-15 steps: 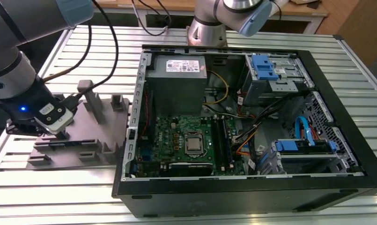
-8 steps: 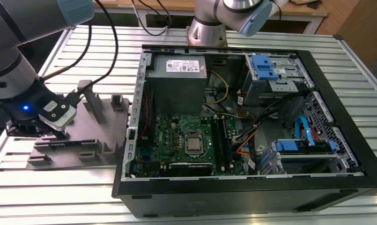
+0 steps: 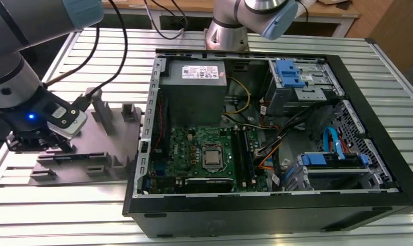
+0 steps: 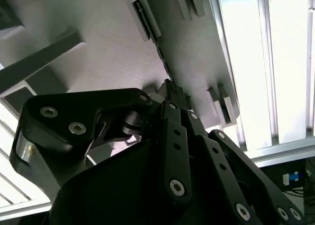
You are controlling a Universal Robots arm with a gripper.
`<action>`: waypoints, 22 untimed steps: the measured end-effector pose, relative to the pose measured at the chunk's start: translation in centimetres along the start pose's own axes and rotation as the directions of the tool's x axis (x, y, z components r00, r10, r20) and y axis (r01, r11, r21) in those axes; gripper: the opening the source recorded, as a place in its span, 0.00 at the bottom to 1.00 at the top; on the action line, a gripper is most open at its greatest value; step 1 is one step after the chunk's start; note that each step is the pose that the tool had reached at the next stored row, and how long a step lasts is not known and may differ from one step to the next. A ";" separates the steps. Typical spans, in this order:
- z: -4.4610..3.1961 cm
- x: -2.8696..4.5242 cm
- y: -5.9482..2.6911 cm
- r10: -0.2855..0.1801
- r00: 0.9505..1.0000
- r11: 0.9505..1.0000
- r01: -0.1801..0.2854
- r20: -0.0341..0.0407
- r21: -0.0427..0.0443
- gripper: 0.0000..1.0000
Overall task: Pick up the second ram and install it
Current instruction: 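Pick up the second ram and move it above second insertion slot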
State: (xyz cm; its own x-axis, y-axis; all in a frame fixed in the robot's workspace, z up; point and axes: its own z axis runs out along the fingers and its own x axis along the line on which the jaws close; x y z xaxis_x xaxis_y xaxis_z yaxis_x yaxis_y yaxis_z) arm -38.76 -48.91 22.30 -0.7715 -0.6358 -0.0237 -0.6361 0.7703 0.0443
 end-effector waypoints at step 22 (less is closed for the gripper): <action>0.00 0.00 0.00 -0.293 0.956 0.956 0.292 -0.012 -0.009 0.11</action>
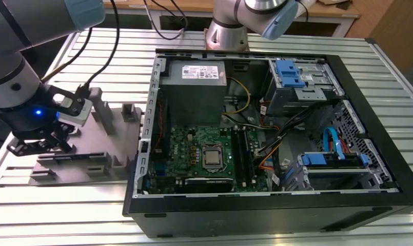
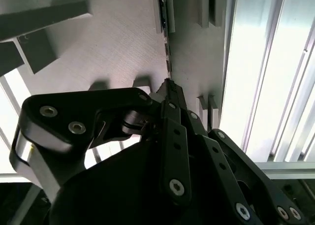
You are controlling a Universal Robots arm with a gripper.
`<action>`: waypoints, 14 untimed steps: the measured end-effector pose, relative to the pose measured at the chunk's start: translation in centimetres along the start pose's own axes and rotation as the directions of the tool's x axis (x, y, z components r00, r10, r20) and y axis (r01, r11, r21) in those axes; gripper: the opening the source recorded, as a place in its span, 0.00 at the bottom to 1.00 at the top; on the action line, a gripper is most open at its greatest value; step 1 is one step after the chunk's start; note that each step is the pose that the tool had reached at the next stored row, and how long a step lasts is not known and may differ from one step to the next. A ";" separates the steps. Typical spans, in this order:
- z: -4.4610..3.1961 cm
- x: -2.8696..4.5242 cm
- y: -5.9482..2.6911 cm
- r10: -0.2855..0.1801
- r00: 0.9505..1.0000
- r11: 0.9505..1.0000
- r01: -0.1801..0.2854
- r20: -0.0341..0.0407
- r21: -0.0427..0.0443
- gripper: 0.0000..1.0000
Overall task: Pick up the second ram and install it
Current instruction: 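Pick up the second ram and move it above second insertion slot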
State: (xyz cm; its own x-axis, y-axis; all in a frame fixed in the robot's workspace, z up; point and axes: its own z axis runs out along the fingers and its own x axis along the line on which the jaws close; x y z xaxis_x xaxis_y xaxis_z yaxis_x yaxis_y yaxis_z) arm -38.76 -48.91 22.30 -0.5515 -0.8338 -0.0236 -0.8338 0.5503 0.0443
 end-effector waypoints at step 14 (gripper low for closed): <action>0.00 0.00 0.00 -0.182 0.983 0.983 0.182 -0.008 -0.005 0.11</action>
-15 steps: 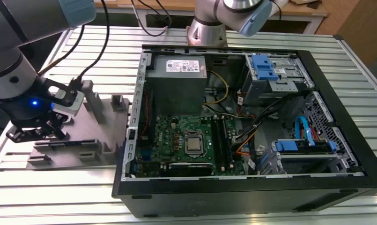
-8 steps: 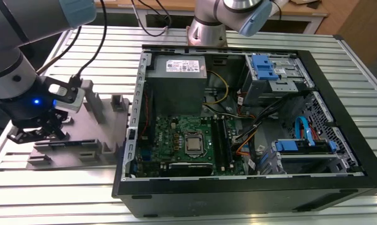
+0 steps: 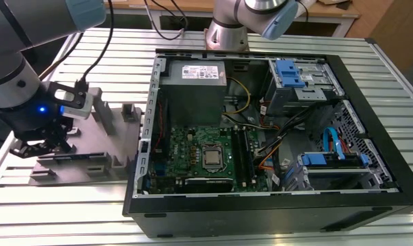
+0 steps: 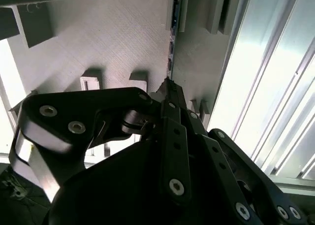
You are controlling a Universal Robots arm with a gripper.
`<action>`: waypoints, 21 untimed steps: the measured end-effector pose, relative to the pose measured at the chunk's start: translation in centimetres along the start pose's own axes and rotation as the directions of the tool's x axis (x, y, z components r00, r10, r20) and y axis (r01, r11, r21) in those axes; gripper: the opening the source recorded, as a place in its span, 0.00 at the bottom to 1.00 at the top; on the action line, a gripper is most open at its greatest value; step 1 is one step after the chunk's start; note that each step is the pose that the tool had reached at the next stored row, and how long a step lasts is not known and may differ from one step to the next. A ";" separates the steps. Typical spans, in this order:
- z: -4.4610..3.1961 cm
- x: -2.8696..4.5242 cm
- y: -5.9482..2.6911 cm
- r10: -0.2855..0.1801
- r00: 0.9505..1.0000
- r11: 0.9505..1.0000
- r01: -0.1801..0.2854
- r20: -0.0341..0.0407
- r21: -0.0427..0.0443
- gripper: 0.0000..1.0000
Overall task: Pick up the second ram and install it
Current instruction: 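Pick up the second ram and move it above second insertion slot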
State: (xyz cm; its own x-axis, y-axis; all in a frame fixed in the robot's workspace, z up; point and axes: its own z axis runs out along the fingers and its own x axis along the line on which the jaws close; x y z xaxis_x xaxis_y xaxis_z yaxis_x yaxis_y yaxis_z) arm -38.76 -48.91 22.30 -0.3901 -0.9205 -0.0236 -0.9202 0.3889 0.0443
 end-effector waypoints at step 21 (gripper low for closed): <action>0.00 0.00 -0.01 -0.248 0.969 0.969 0.247 -0.010 -0.007 0.11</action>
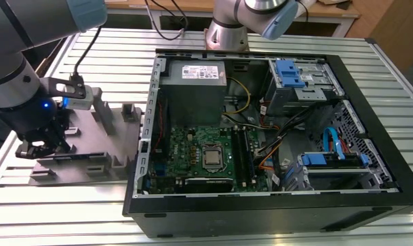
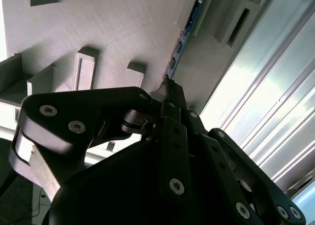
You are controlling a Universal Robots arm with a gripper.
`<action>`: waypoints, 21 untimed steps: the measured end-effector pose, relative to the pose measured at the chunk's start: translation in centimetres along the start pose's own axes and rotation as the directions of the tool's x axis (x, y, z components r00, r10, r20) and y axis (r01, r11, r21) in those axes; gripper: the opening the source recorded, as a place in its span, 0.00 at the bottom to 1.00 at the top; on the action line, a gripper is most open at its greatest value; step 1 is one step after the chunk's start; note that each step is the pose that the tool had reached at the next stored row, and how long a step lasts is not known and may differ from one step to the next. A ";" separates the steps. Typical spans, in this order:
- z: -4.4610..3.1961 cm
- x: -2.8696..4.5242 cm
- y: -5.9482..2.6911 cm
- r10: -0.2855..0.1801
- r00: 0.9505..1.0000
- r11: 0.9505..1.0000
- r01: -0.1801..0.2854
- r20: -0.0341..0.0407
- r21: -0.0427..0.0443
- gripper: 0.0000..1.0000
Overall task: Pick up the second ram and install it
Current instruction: 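Pick up the second ram and move it above second insertion slot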
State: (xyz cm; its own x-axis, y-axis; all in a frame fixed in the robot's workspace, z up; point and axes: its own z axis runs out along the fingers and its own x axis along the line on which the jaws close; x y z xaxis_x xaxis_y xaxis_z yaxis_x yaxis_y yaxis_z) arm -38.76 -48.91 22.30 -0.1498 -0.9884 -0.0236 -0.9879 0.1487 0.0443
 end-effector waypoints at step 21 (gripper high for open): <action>0.00 0.00 0.00 -0.221 0.975 0.975 0.221 -0.009 -0.006 0.11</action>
State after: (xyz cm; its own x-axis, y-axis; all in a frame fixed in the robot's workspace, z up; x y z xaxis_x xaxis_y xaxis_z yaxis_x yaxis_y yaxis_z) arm -38.76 -48.91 22.30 0.0730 -0.9971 -0.0236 -0.9963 -0.0740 0.0443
